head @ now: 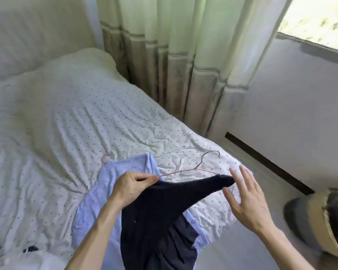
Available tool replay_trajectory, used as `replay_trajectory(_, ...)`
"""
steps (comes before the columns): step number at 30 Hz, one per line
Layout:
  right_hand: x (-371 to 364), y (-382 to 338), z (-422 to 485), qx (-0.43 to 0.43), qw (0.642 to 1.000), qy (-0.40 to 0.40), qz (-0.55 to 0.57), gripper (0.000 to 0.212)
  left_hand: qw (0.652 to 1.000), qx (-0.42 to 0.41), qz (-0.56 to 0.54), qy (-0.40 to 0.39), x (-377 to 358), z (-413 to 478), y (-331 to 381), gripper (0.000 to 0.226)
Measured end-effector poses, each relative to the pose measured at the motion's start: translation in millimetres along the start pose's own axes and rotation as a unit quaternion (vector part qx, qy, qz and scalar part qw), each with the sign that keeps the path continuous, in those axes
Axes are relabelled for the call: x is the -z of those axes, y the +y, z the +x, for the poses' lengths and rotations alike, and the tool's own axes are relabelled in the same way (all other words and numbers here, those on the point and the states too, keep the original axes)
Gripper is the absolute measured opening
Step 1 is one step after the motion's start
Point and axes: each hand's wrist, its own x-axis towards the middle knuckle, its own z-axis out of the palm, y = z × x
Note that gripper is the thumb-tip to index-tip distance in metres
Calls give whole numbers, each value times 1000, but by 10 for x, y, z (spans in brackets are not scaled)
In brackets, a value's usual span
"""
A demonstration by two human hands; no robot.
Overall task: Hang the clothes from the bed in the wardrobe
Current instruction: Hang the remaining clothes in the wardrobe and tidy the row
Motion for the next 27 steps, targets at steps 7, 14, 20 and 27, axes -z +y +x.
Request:
replay_trajectory(7, 949, 985, -1513, -51, 971, 223, -66, 34, 968, -86, -19, -237, -1112, -610, 1390, 23)
replay_trajectory(14, 1329, 1856, -3422, -245, 880, 396, -99, 30, 826, -261, 212, -452, -2617, -1470, 2425, 24)
replay_trajectory(20, 1551, 2202, -4730, -380, 788, 469, -120, 30, 678, -316, 196, -634, -3659, -2413, 2996, 34)
replay_trajectory(27, 1801, 2400, -5787, -513, 701, 479, -125, 35, 579, -276, 173, -748, -4680, -3389, 3352, 38)
